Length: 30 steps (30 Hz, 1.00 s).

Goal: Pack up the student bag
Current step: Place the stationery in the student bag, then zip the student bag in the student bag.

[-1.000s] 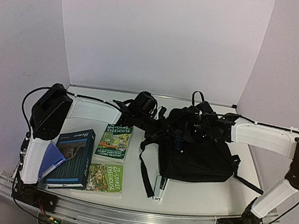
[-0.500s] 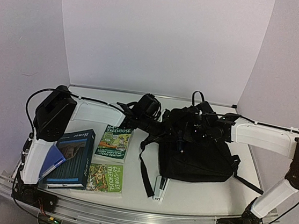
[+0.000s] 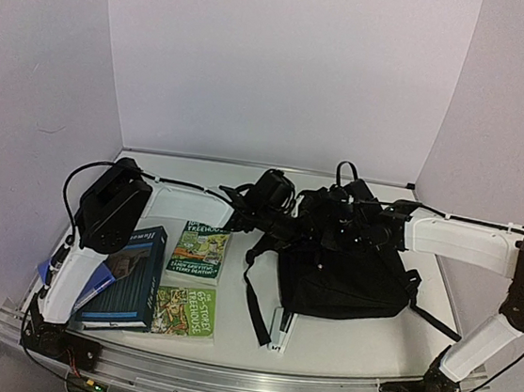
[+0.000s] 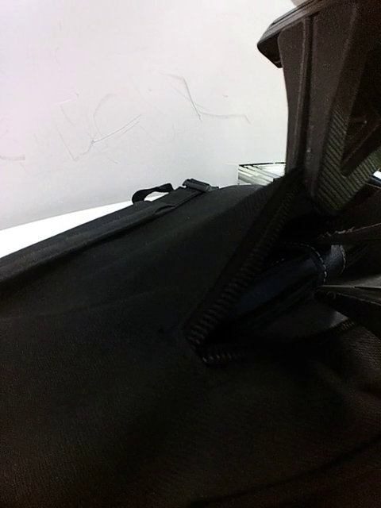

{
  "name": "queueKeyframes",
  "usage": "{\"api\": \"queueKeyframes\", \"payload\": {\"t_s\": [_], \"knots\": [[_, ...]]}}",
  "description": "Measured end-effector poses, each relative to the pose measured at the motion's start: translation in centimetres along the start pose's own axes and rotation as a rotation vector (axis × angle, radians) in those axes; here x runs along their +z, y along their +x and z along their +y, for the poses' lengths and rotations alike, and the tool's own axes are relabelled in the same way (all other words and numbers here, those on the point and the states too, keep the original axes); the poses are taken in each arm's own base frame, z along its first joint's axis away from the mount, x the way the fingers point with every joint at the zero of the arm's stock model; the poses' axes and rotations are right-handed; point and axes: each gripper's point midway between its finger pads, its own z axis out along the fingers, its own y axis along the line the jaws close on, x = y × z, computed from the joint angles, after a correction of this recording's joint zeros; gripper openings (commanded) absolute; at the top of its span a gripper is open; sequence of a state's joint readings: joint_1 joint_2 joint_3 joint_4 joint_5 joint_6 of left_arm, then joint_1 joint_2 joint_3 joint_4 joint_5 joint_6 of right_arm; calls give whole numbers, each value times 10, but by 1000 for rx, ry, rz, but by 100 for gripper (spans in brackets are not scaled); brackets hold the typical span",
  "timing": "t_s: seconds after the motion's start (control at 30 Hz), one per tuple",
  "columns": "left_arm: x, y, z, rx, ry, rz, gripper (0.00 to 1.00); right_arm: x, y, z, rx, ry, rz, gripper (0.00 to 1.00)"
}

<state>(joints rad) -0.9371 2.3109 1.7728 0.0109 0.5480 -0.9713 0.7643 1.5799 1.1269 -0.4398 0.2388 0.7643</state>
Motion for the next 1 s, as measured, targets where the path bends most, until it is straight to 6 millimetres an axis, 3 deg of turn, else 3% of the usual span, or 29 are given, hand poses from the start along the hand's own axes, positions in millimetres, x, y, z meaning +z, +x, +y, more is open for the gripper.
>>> {"api": "queueKeyframes", "payload": {"t_s": [0.17, 0.37, 0.57, 0.8, 1.0], "knots": [[5, -1, -3, 12, 13, -5, 21, 0, 0, 1, 1, -2, -2, 0], [1, -3, 5, 55, -33, -43, 31, 1, 0, 1, 3, -7, -4, 0], [-37, 7, 11, 80, -157, -73, 38, 3, 3, 3, 4, -23, 5, 0], [-93, 20, 0, 89, -227, -118, 43, 5, 9, 10, 5, -69, 26, 0], [-104, 26, 11, 64, -253, -109, 52, 15, 19, 24, -7, -115, 65, 0]]}}
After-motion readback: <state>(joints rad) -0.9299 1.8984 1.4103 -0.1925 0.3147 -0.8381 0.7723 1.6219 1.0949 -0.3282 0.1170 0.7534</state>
